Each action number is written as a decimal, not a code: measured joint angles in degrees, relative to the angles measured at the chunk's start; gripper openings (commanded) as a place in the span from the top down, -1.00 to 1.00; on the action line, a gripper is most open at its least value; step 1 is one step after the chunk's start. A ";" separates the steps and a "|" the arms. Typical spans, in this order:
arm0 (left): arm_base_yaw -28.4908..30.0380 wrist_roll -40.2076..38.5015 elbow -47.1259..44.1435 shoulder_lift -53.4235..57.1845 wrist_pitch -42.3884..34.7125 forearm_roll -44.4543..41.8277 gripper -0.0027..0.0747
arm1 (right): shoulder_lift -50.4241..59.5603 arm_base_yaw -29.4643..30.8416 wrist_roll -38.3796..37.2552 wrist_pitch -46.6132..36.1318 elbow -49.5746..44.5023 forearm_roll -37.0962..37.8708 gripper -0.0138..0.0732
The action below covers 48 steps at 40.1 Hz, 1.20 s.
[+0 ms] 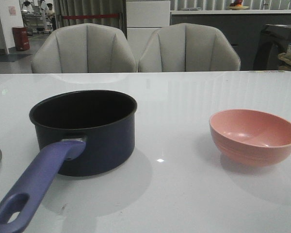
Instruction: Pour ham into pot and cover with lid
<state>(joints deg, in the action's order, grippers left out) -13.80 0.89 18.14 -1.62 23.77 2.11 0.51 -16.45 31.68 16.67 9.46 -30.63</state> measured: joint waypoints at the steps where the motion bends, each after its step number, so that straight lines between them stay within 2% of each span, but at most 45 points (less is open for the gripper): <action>1: 0.00 0.00 0.00 0.00 0.00 0.00 0.34 | 0.00 0.00 0.00 0.26 0.00 0.00 0.32; 2: 0.00 0.00 0.00 0.00 0.00 0.00 0.34 | 0.00 0.00 0.00 0.45 0.00 0.00 0.42; 5: 0.00 0.00 0.00 0.00 0.00 0.00 0.34 | 0.00 0.00 0.00 1.63 0.00 -0.03 0.32; 29: 0.00 0.00 0.00 0.00 0.00 0.00 0.31 | 0.00 0.00 0.00 2.01 -0.08 -0.03 0.32; 31: 0.00 0.00 0.00 0.00 0.00 0.00 0.25 | 0.00 0.00 0.00 2.01 -0.08 -0.03 0.32; 35: 0.00 0.00 0.00 0.00 0.00 0.00 0.02 | 0.00 0.00 0.00 2.01 -0.08 -0.03 0.32; 40: 0.00 0.00 0.00 0.00 0.00 0.00 -0.52 | 0.00 0.00 0.00 2.03 -0.08 -0.03 0.32; 42: 0.00 0.00 0.00 0.00 0.00 0.00 -0.67 | 0.00 0.00 0.00 2.03 -0.08 -0.03 0.32; 44: 0.00 0.00 0.00 -0.68 0.00 0.00 -0.75 | 0.00 0.00 0.00 2.03 -0.08 -0.03 0.32; 48: 0.00 0.00 1.35 -3.80 0.36 0.00 -0.76 | 0.00 0.00 0.00 2.03 -0.08 -0.03 0.32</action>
<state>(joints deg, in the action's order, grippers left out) -13.80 0.89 19.49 -5.42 24.14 2.11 0.51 -16.45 31.68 18.71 9.37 -30.66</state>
